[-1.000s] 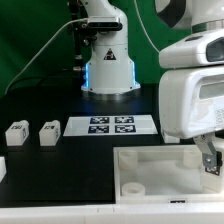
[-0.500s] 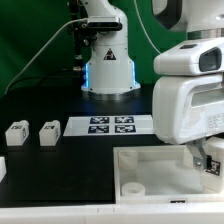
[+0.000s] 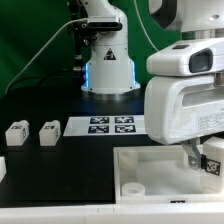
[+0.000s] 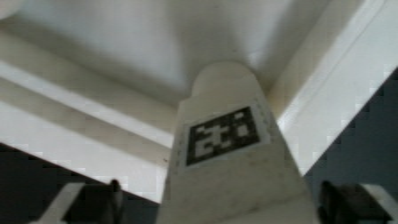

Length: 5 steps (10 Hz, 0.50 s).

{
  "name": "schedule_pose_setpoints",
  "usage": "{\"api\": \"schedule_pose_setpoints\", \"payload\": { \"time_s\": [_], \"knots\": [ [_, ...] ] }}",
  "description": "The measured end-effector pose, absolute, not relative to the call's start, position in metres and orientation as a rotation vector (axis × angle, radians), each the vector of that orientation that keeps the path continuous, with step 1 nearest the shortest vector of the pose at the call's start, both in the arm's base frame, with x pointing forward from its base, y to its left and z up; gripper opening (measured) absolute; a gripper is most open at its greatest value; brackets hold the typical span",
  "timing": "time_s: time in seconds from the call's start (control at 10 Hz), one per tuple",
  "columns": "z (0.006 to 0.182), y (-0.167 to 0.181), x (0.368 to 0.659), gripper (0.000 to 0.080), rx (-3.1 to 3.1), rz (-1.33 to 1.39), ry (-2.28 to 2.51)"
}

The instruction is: Assemble one leg

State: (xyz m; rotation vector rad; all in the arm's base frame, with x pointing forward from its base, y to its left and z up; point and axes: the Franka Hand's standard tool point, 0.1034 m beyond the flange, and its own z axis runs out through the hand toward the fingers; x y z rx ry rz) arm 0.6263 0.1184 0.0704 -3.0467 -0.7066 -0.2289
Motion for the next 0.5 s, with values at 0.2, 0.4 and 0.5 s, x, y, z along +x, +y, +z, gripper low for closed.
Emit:
{"api": "schedule_pose_setpoints", "payload": {
  "time_s": [0.2,0.4,0.5],
  "knots": [
    [0.0704,0.1193,0.6262,0.0291,-3.061,-0.229,-0.58],
    [0.0703,0.12,0.626,0.0291,-3.083,-0.223,-0.304],
    [0.0701,0.1182,0.6262,0.0291,-3.086,-0.218,-0.097]
  ]
}}
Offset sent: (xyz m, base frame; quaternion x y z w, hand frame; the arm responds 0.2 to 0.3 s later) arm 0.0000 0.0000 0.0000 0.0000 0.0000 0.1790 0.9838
